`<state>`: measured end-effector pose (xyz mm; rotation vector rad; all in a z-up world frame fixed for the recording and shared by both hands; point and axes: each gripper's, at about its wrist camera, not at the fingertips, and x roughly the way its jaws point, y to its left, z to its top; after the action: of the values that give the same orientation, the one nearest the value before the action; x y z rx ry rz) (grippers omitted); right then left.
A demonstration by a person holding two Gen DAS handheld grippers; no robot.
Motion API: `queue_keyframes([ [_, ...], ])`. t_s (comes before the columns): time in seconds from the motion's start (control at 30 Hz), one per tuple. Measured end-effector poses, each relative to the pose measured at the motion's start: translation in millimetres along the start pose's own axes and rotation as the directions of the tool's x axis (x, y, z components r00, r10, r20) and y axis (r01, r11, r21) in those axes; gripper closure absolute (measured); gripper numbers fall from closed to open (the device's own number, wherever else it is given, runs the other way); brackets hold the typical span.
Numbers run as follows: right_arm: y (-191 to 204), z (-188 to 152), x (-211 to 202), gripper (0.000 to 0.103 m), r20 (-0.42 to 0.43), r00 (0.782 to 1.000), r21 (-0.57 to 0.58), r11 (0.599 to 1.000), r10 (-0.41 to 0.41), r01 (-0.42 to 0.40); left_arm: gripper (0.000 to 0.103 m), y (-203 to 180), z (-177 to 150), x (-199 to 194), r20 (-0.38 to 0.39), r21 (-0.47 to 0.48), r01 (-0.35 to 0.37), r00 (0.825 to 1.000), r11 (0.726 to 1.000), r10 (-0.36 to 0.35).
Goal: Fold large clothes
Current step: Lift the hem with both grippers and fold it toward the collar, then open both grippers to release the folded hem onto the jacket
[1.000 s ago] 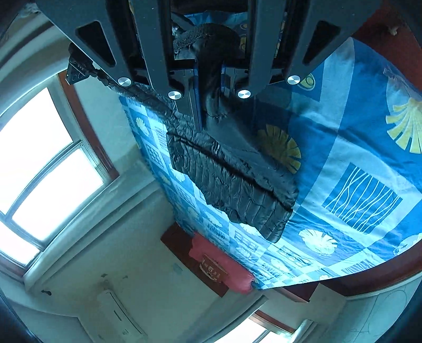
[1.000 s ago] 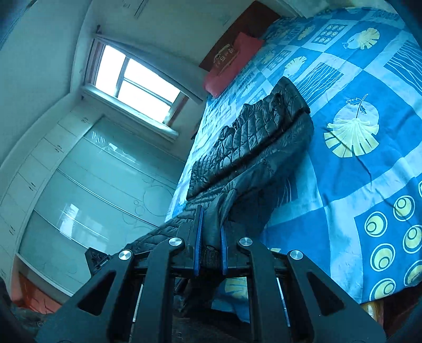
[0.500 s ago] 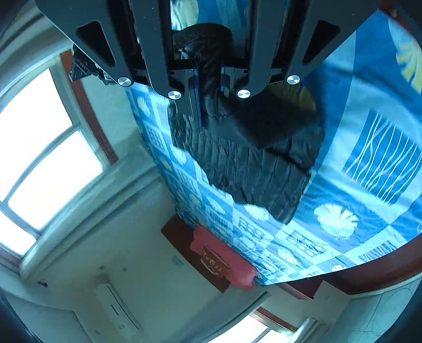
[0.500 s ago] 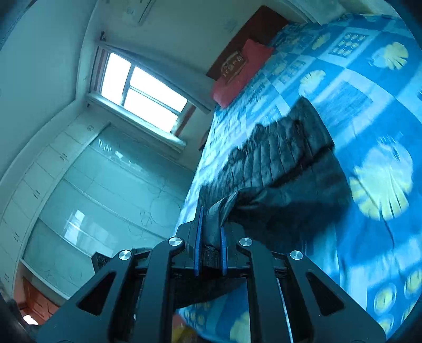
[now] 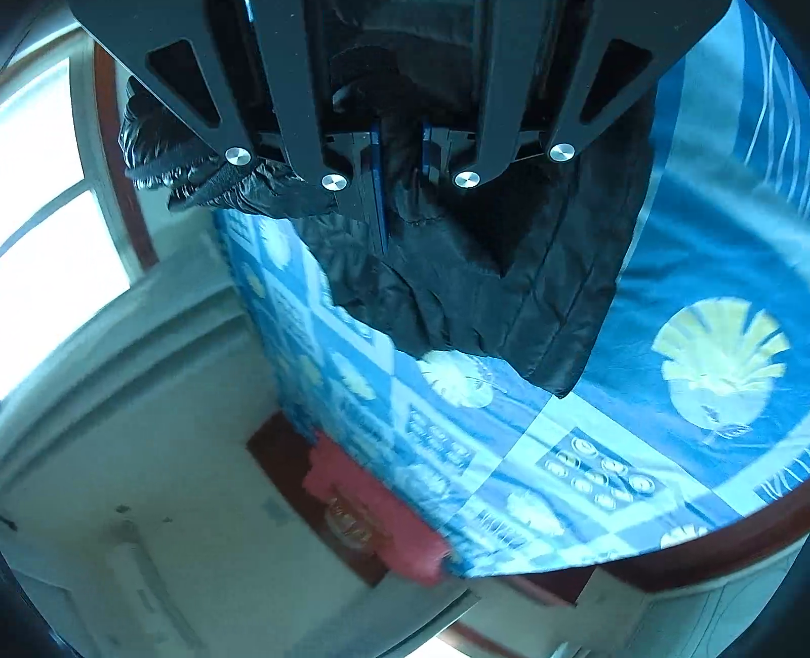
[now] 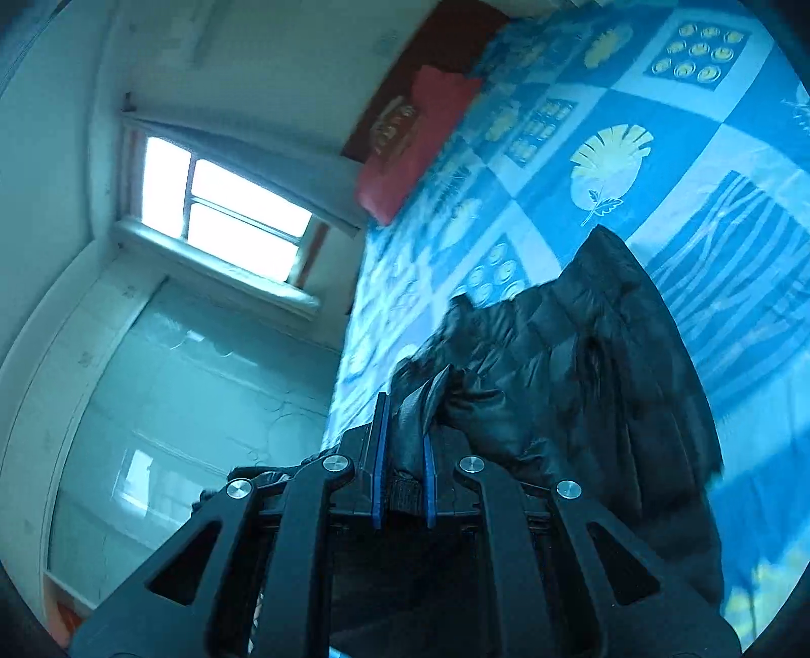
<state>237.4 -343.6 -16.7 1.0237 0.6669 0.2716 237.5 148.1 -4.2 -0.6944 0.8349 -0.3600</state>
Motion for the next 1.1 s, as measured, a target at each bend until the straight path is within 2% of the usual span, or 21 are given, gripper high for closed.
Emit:
queue_keyframes([
  [0.2, -37, 27, 64, 0.092, -0.036, 0.994, 0.041, 0.993, -0.106, 0.108, 0.093, 27, 25, 75, -0.059, -0.021, -0.07, 0.996, 0.997, 0.068],
  [0.33, -63, 30, 92, 0.092, -0.06, 0.984, 0.051, 0.984, -0.166, 0.169, 0.092, 40, 29, 102, -0.083, -0.012, -0.107, 0.991, 0.994, 0.106],
  [0.4, -70, 30, 97, 0.091, -0.059, 0.984, 0.049, 0.984, -0.17, 0.173, 0.091, 40, 29, 108, -0.088, 0.01, -0.115, 0.989, 0.993, 0.116],
  [0.47, -69, 28, 94, 0.086, -0.049, 0.987, 0.043, 0.987, -0.15, 0.152, 0.089, 38, 30, 107, -0.08, 0.016, -0.104, 0.991, 0.994, 0.105],
  [0.5, -68, 27, 89, 0.08, -0.043, 0.991, 0.037, 0.991, -0.13, 0.132, 0.087, 37, 30, 104, -0.078, 0.016, -0.096, 0.992, 0.995, 0.097],
  [0.53, -66, 26, 84, 0.063, -0.034, 0.993, 0.033, 0.993, -0.109, 0.11, 0.083, 36, 31, 101, -0.076, 0.014, -0.082, 0.994, 0.997, 0.083],
  [0.57, -64, 26, 80, 0.052, -0.023, 0.995, 0.028, 0.995, -0.096, 0.097, 0.079, 35, 32, 98, -0.075, 0.006, -0.068, 0.995, 0.998, 0.069],
  [0.6, -60, 25, 72, 0.038, -0.002, 0.996, 0.012, 0.996, -0.092, 0.092, 0.07, 35, 33, 94, -0.074, -0.008, -0.05, 0.996, 0.999, 0.049],
  [0.67, -54, 26, 61, 0.037, 0.008, 0.997, -0.014, 0.996, -0.083, 0.083, 0.055, 36, 35, 83, -0.059, -0.062, 0.001, 0.998, 0.998, -0.005],
  [0.7, -52, 26, 56, 0.037, 0.008, 0.997, -0.017, 0.997, -0.076, 0.077, 0.042, 35, 36, 79, -0.05, -0.084, 0.026, 0.998, 0.996, -0.03],
  [0.73, -51, 26, 52, 0.037, 0.009, 0.997, -0.021, 0.997, -0.075, 0.075, 0.036, 34, 37, 72, -0.032, -0.104, 0.049, 0.998, 0.993, -0.053],
  [0.77, -50, 27, 48, 0.037, 0.011, 0.997, -0.037, 0.996, -0.082, 0.083, 0.035, 31, 39, 66, -0.015, -0.103, 0.057, 0.998, 0.993, -0.059],
  [0.87, -45, 36, 43, 0.037, 0.02, 0.988, -0.102, 0.982, -0.155, 0.156, 0.03, 21, 44, 55, 0.016, -0.014, 0.018, 1.0, 1.0, -0.017],
  [0.97, -43, 47, 52, 0.037, 0.007, 0.975, -0.161, 0.962, -0.222, 0.22, 0.028, 20, 49, 60, 0.028, 0.078, -0.08, 0.997, 0.994, 0.078],
  [1.03, -43, 56, 68, 0.037, -0.014, 0.956, -0.227, 0.932, -0.295, 0.284, 0.028, 26, 56, 74, -0.003, 0.108, -0.123, 0.992, 0.986, 0.124],
  [1.1, -43, 60, 84, 0.037, -0.053, 0.944, -0.276, 0.914, -0.325, 0.299, 0.028, 34, 61, 89, -0.046, 0.124, -0.149, 0.987, 0.981, 0.156],
])
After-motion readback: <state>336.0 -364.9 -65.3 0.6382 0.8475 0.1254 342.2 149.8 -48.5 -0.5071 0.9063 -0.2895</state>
